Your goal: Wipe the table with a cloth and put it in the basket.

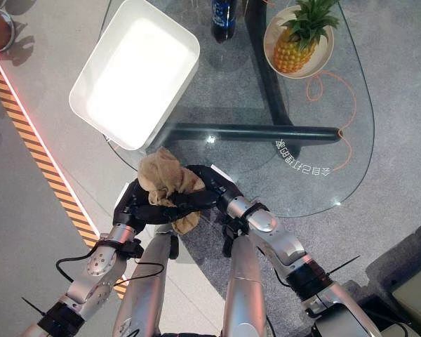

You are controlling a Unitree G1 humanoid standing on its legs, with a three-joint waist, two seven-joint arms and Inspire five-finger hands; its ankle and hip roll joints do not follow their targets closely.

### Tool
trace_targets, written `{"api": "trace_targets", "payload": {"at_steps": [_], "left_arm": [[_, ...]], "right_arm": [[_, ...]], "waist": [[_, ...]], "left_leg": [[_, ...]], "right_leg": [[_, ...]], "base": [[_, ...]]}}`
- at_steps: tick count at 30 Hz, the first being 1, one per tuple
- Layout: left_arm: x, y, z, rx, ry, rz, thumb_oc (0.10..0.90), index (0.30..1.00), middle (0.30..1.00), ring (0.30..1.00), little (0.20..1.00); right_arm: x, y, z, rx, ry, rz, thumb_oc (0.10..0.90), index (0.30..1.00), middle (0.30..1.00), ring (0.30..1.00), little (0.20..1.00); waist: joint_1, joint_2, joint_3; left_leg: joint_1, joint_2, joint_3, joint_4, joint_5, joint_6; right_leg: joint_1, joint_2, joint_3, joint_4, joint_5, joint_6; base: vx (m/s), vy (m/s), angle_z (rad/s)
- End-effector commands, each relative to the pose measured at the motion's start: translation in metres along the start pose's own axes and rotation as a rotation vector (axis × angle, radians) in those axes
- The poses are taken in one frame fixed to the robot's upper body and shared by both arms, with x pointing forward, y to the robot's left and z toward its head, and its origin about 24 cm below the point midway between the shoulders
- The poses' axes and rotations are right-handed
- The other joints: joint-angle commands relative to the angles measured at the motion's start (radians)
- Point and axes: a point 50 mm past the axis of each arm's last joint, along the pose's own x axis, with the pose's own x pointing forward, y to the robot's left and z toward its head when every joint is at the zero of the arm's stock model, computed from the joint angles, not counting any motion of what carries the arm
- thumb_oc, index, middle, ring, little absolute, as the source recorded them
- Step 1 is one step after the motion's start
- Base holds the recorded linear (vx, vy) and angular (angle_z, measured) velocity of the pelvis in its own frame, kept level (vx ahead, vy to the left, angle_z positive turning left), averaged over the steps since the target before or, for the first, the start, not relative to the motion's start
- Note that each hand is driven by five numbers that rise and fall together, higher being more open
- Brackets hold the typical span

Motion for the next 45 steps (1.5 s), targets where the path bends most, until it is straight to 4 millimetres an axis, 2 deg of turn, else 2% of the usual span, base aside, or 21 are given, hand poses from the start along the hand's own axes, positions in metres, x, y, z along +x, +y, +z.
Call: {"api": "trace_targets", "payload": {"at_steps": [1, 18, 19, 20, 21, 39, 43, 45], "left_arm": [[0.0072, 0.0037, 0.0670, 0.014, -0.363, 0.022, 0.100, 0.300, 0.300, 0.300, 0.200], [0.0091, -0.0006, 0.0671, 0.067, -0.380, 0.001, 0.100, 0.300, 0.300, 0.300, 0.200], [0.0093, -0.0008, 0.0670, 0.068, -0.381, 0.002, 0.100, 0.300, 0.300, 0.300, 0.200], [0.0095, -0.0008, 0.0670, 0.068, -0.381, 0.002, 0.100, 0.300, 0.300, 0.300, 0.200], [0.0094, -0.0008, 0.0671, 0.069, -0.382, 0.001, 0.100, 0.300, 0.300, 0.300, 0.200], [0.0093, -0.0019, 0.0676, 0.075, -0.393, 0.013, 0.100, 0.300, 0.300, 0.300, 0.200], [0.0093, -0.0026, 0.0665, 0.082, -0.393, 0.013, 0.100, 0.300, 0.300, 0.300, 0.200], [0.0093, -0.0023, 0.0661, 0.087, -0.392, 0.015, 0.100, 0.300, 0.300, 0.300, 0.200]], "right_arm": [[-0.0076, 0.0331, 0.0140, 0.013, -0.118, 0.158, 0.100, 0.300, 0.300, 0.300, 0.200], [-0.0055, 0.0330, 0.0160, 0.023, -0.119, 0.159, 0.100, 0.300, 0.300, 0.300, 0.200], [-0.0052, 0.0327, 0.0157, 0.032, -0.115, 0.152, 0.262, 0.439, 0.439, 0.439, 0.362], [-0.0048, 0.0325, 0.0155, 0.038, -0.114, 0.147, 0.729, 0.839, 0.839, 0.839, 0.829], [-0.0046, 0.0326, 0.0150, 0.039, -0.111, 0.148, 0.800, 0.900, 0.900, 0.900, 0.900], [-0.0032, 0.0346, 0.0148, 0.189, -0.140, 0.124, 0.800, 0.900, 0.900, 0.900, 0.900], [-0.0029, 0.0368, 0.0176, 0.285, -0.165, 0.154, 0.800, 0.900, 0.900, 0.900, 0.900], [-0.0034, 0.0395, 0.0207, 0.393, -0.202, 0.203, 0.800, 0.900, 0.900, 0.900, 0.900]], "waist": [[-0.003, 0.019, -0.025], [-0.008, 0.018, -0.025], [-0.008, 0.018, -0.025], [-0.009, 0.018, -0.025], [-0.009, 0.018, -0.025], [-0.010, 0.015, -0.025], [-0.010, 0.015, -0.025], [-0.009, 0.015, -0.025]], "left_leg": [[0.005, -0.091, 0.064, 0.019, -0.041, 0.099], [0.010, -0.088, 0.070, 0.019, -0.044, 0.100], [0.010, -0.088, 0.070, 0.018, -0.044, 0.100], [0.011, -0.088, 0.071, 0.017, -0.044, 0.100], [0.013, -0.088, 0.071, 0.017, -0.045, 0.101], [0.017, -0.090, 0.066, 0.016, -0.048, 0.104], [0.016, -0.090, 0.067, 0.019, -0.050, 0.104], [0.018, -0.089, 0.068, 0.018, -0.051, 0.105]], "right_leg": [[0.000, 0.090, -0.018, -0.071, 0.080, -0.021], [-0.003, 0.094, -0.009, -0.066, 0.081, -0.017], [-0.004, 0.093, -0.009, -0.066, 0.082, -0.016], [-0.004, 0.094, -0.008, -0.066, 0.082, -0.016], [-0.003, 0.094, -0.008, -0.067, 0.082, -0.016], [-0.001, 0.098, 0.000, -0.064, 0.082, -0.013], [-0.001, 0.097, 0.000, -0.062, 0.081, -0.012], [-0.001, 0.096, -0.001, -0.060, 0.080, -0.012]], "base": [[0.00, 0.000, 0.00], [0.00, 0.000, 0.00], [0.00, 0.000, 0.00], [0.00, 0.000, 0.00], [0.00, 0.000, 0.00], [0.00, 0.000, 0.00], [0.00, 0.000, 0.00], [0.00, 0.000, 0.00]]}}
